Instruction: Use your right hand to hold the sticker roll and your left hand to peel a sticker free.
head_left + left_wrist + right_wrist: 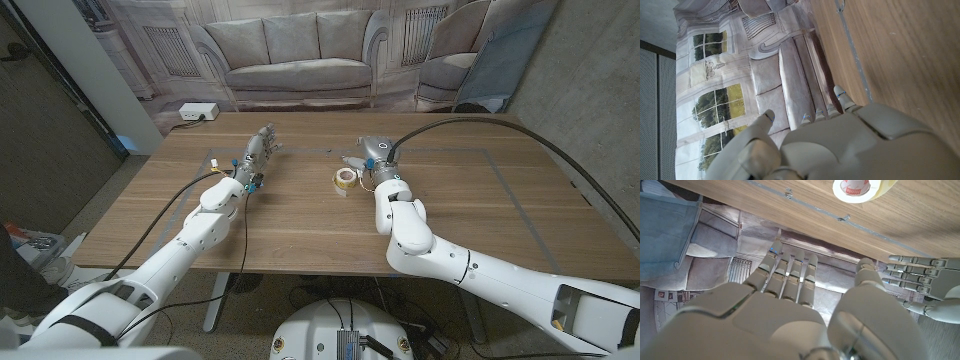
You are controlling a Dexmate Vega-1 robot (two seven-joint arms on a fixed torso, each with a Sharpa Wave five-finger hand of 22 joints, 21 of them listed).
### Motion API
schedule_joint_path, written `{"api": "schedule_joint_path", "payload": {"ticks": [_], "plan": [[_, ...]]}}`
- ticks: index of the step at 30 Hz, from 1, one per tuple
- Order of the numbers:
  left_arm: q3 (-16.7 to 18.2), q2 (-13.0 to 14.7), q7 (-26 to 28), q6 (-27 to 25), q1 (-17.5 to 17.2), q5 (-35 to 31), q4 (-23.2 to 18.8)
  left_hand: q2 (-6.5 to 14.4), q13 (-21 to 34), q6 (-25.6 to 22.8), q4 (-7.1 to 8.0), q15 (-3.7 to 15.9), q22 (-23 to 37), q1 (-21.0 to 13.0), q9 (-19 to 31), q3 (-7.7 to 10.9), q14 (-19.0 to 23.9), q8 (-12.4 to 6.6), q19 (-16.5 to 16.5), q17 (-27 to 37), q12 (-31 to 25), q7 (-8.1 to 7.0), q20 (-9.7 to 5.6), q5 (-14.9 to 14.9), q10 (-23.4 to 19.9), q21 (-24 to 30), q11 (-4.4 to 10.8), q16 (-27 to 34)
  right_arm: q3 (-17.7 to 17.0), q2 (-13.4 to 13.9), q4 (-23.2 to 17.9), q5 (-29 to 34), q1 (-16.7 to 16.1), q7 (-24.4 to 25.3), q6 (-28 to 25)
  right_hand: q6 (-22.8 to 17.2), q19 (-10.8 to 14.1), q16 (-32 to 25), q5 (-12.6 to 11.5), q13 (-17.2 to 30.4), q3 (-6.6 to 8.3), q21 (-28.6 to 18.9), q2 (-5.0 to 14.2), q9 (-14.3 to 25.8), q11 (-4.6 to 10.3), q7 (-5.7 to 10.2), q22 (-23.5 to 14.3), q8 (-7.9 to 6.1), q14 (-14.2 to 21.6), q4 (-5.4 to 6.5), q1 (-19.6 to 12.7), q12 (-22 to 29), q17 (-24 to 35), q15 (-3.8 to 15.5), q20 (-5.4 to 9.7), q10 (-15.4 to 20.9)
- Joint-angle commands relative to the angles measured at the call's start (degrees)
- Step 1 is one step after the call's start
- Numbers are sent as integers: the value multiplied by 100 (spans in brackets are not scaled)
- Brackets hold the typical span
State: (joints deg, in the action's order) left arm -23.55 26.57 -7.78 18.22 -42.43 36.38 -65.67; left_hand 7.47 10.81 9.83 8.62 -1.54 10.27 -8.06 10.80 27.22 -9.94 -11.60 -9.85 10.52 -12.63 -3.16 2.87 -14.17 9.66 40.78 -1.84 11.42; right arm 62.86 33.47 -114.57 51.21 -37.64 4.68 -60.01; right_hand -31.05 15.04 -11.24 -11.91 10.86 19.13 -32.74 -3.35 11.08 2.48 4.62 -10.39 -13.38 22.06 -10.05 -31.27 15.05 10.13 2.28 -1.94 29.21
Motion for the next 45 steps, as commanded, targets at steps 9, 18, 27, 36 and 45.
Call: {"api": "schedule_joint_path", "payload": {"ticks": [9, 18, 27, 36, 45], "plan": [[-7, -40, 13, -8, 24, -2, 63, 140, 9, 533, 21, -2, 20, -20, 15, 54, -766, 6, -992, 24, 13, -6, 20, 25, 470, -23, -46, -7, 135, -279, 433, 81, -61, 389, 248, -377, 185, -39, -123, 28, -109, -41, -138, 47, 86, 95, -19, -144, 224, 39, -307, 46, 17, 281, 44, 245], [-19, -53, -5, -9, 44, -7, 95, 143, 10, 525, 31, -4, 21, -13, 16, 59, -770, 9, -983, 26, 17, -6, 15, 35, 468, -37, -29, -10, 185, -343, 485, 6, -32, 193, 259, -617, 209, -21, -154, 32, -177, -24, -159, 65, 69, 126, -23, -237, 199, 116, -301, 25, 42, 253, 40, 253], [-19, -65, 4, 8, 46, -14, 110, 151, 10, 530, 39, -12, 22, -11, 17, 69, -776, 16, -992, 27, 27, -7, 20, 43, 483, -57, -60, -12, 280, -405, 592, -24, 85, -39, 265, -754, 188, -1, -153, 42, -333, 20, -159, 95, 2, 76, -29, -292, 136, 308, -23, -16, 77, 182, 3, 224], [-2, -63, 7, 18, 18, 7, 106, 153, 11, 529, 44, -12, 24, -8, 17, 78, -777, 20, -984, 27, 31, 2, 19, 52, 483, -73, -45, -13, 359, -559, 888, -82, 206, -157, 317, -768, 190, 3, -159, 44, -375, 32, -202, 102, -15, 70, -29, -301, 133, 313, -3, -24, 75, 181, -7, 228], [6, -43, -33, 11, 14, 27, 110, 152, 11, 530, 46, -14, 24, -7, 18, 84, -778, 23, -975, 27, 35, -3, 19, 59, 484, -83, -40, -14, 498, -680, 1132, 8, 311, -215, 274, -876, 207, -6, -170, 48, -440, 44, -217, 133, -44, 64, -30, -363, 152, 364, 85, -32, 84, 181, -6, 244]]}}
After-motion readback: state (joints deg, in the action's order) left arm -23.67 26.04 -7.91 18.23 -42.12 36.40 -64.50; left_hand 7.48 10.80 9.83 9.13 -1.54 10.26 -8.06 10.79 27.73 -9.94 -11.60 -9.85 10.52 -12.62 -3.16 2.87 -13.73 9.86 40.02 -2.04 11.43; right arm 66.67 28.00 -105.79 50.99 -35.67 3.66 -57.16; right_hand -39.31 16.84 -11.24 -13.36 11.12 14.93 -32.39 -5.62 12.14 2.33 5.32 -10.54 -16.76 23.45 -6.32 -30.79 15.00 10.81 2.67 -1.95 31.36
